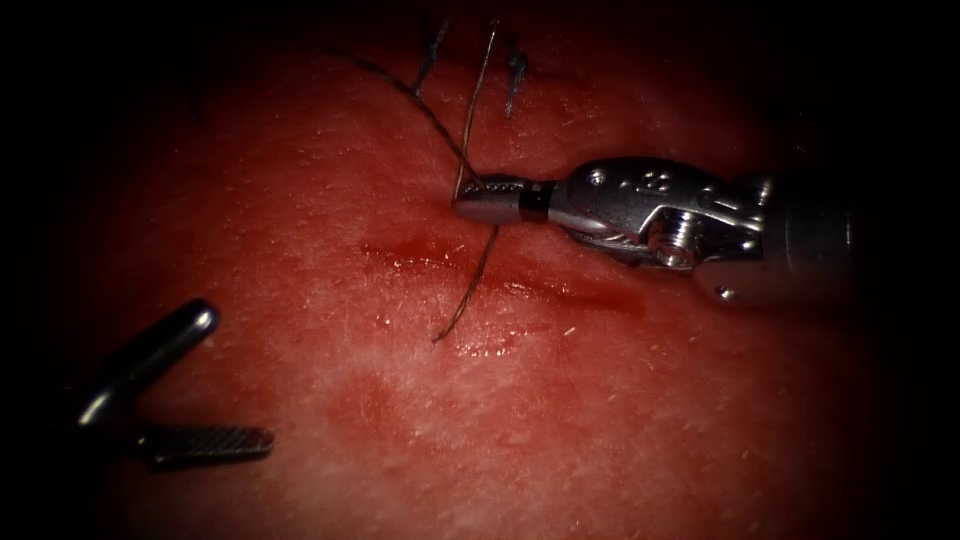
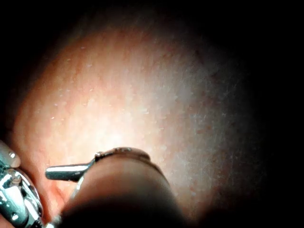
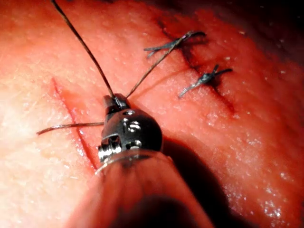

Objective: Wound Closure

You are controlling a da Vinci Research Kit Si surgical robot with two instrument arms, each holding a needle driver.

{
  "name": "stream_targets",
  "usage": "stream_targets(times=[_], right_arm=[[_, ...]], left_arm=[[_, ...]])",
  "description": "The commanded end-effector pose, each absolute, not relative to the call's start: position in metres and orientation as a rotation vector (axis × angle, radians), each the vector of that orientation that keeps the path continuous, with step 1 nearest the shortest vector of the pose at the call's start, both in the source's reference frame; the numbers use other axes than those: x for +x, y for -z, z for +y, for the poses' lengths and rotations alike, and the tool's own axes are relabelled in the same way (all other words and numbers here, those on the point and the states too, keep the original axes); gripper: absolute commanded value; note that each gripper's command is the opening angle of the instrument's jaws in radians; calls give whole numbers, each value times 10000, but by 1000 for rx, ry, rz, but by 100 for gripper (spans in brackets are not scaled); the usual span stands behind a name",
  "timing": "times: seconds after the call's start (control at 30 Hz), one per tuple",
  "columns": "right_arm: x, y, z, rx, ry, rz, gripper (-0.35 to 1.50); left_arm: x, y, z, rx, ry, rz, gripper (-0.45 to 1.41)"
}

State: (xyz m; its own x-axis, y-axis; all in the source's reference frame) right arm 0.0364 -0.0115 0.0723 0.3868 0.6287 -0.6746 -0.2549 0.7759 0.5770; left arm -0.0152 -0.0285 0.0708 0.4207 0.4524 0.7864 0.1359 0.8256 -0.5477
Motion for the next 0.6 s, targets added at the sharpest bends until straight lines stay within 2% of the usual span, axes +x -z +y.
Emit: stream_targets(times=[0.03, 0.13, 0.23, 0.6], right_arm=[[371, -727, -118, 416, -581, 1032, -35], [372, -727, -119, 421, -580, 1042, -35], [373, -725, -124, 421, -578, 1047, -35], [375, -728, -133, 420, -569, 1051, -35]], left_arm=[[-157, -711, -287, -598, -200, -1140, 64], [-161, -708, -260, -527, -76, -1155, 64], [-154, -723, -221, -375, 260, -1271, 89], [-155, -715, -167, -215, 651, -1571, 101]])
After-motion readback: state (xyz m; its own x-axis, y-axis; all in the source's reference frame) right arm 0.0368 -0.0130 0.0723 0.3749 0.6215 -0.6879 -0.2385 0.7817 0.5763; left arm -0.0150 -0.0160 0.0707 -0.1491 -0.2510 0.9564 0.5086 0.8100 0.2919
